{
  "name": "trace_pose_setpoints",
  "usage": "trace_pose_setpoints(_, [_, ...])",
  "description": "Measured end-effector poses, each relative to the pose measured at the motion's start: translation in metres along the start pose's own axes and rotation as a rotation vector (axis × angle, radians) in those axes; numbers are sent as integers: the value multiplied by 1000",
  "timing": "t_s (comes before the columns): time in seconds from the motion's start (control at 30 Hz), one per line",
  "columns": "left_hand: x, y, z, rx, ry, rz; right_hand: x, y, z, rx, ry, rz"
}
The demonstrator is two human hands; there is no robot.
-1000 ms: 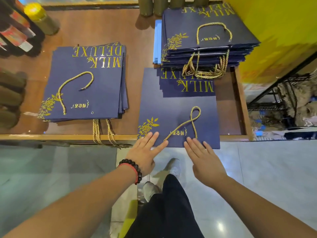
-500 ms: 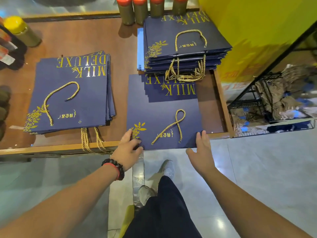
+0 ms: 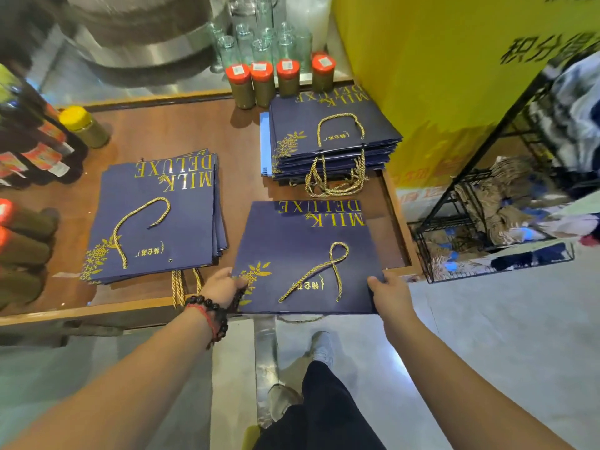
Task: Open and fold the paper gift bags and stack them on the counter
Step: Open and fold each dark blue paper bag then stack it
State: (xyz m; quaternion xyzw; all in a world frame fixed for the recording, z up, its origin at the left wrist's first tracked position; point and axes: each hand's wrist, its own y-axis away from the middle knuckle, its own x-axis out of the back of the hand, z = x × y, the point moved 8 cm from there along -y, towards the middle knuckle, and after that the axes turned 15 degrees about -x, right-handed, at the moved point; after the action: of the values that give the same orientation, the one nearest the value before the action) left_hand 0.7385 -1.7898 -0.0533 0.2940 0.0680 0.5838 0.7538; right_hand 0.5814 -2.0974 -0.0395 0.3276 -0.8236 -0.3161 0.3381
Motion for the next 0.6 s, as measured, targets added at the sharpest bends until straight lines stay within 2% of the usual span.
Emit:
trace_pose_setpoints(0.3, [11,60,58,-227,264,48,36,69,-31,157,-140,-4])
trace_pose_setpoints(0.6, [11,57,118,-369,318,114,55,83,-100,367,-180,51])
